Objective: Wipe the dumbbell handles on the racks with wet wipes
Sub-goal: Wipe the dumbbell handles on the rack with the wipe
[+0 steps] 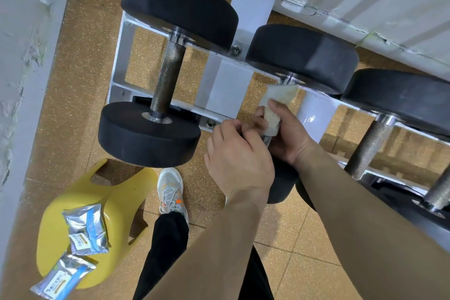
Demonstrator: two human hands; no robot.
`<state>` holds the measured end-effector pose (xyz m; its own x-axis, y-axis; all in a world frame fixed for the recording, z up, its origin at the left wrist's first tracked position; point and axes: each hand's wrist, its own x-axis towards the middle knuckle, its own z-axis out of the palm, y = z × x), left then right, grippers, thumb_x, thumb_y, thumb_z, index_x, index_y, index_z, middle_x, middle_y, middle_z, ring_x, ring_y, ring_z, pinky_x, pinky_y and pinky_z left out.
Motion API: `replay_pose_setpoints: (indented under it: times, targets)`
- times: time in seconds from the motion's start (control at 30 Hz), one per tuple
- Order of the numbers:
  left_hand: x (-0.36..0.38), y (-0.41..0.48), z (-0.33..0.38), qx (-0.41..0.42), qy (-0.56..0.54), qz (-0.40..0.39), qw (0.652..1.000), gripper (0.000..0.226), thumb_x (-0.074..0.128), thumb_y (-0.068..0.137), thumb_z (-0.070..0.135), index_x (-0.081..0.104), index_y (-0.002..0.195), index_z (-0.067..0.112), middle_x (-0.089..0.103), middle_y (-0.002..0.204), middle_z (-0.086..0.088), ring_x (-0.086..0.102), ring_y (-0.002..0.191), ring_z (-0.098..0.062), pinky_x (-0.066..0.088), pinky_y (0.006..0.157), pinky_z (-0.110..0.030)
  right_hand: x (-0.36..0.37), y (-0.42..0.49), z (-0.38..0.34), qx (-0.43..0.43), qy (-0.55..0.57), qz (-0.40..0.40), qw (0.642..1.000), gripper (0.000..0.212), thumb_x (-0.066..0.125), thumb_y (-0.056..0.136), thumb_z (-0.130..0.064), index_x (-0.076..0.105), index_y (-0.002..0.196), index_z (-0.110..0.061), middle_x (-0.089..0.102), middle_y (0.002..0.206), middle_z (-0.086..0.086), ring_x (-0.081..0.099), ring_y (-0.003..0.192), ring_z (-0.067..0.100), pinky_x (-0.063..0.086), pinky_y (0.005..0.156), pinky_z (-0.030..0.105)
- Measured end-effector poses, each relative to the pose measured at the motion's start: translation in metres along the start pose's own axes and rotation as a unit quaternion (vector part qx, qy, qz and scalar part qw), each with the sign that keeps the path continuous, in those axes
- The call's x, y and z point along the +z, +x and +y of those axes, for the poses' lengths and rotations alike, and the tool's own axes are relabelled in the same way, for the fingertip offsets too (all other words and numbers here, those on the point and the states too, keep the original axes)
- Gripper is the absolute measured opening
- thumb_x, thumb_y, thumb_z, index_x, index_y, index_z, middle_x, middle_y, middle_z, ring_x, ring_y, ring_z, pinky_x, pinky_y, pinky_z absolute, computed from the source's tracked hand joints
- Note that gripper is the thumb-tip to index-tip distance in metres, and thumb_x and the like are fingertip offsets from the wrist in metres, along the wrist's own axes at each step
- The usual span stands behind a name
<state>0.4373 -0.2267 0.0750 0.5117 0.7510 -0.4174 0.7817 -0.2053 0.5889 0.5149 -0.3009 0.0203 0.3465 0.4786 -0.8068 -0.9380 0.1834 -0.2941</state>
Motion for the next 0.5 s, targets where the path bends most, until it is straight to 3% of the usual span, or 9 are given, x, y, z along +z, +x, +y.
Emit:
replay_pose_setpoints:
  times: [0.1, 0.17, 0.23, 0.3, 0.4, 0.5]
  targets:
    - [0.000, 0.000, 0.000, -0.005, -0.004, -0.001, 1.000, 0.037, 0.032, 0.089, 0.042, 0.063, 0.095, 0.023, 0.063, 0.097, 0.010, 0.055, 0.097, -0.019, 0.043, 0.088, -0.040, 0.003, -0.010, -0.005, -0.050, -0.045, 0.092, 0.993, 0.037, 0.073, 0.077, -0.035, 0.068, 0.103, -0.009, 0.068, 0.090, 0.006, 0.067, 0.080, 0.020, 0.052, 0.080, 0.037]
    - [0.000, -0.001, 0.000, -0.006, -0.006, 0.000, 1.000, 0.034, 0.034, 0.089, 0.041, 0.063, 0.095, 0.023, 0.063, 0.096, 0.009, 0.055, 0.096, -0.019, 0.042, 0.087, -0.038, 0.004, -0.016, -0.015, -0.106, -0.084, 0.155, 0.979, 0.044, 0.075, 0.079, -0.031, 0.064, 0.115, -0.008, 0.069, 0.100, 0.010, 0.069, 0.088, 0.023, 0.056, 0.082, 0.040]
    - [0.000, -0.001, 0.000, -0.001, -0.005, 0.004, 1.000, 0.036, 0.033, 0.088, 0.042, 0.063, 0.094, 0.022, 0.063, 0.095, 0.009, 0.055, 0.095, -0.019, 0.041, 0.085, -0.038, 0.012, -0.017, -0.025, -0.149, -0.077, 0.180, 0.969, 0.028, 0.075, 0.087, -0.024, 0.065, 0.110, -0.010, 0.070, 0.097, 0.009, 0.069, 0.089, 0.024, 0.055, 0.085, 0.041]
    - [-0.001, -0.001, 0.000, 0.003, -0.006, 0.010, 1.000, 0.037, 0.032, 0.088, 0.042, 0.063, 0.093, 0.022, 0.063, 0.094, 0.008, 0.055, 0.094, -0.020, 0.042, 0.084, -0.038, 0.024, -0.015, -0.033, -0.162, -0.060, 0.166, 0.971, 0.017, 0.073, 0.091, -0.021, 0.068, 0.104, -0.010, 0.073, 0.092, 0.006, 0.071, 0.086, 0.022, 0.058, 0.078, 0.039]
    - [-0.001, -0.001, 0.001, 0.003, -0.007, 0.011, 1.000, 0.035, 0.033, 0.088, 0.041, 0.062, 0.093, 0.022, 0.062, 0.094, 0.009, 0.054, 0.094, -0.019, 0.042, 0.085, -0.038, 0.036, -0.006, -0.038, -0.144, -0.047, 0.170, 0.974, 0.009, 0.075, 0.089, -0.019, 0.070, 0.094, -0.013, 0.073, 0.077, -0.001, 0.069, 0.069, 0.017, 0.056, 0.061, 0.029]
    - [0.000, -0.002, 0.001, -0.003, -0.003, 0.004, 1.000, 0.032, 0.036, 0.090, 0.039, 0.063, 0.095, 0.023, 0.063, 0.095, 0.010, 0.054, 0.095, -0.018, 0.042, 0.086, -0.037, 0.029, -0.005, -0.040, -0.101, -0.036, 0.142, 0.984, 0.013, 0.074, 0.087, -0.027, 0.070, 0.084, -0.016, 0.070, 0.071, -0.001, 0.062, 0.064, 0.016, 0.053, 0.062, 0.029]
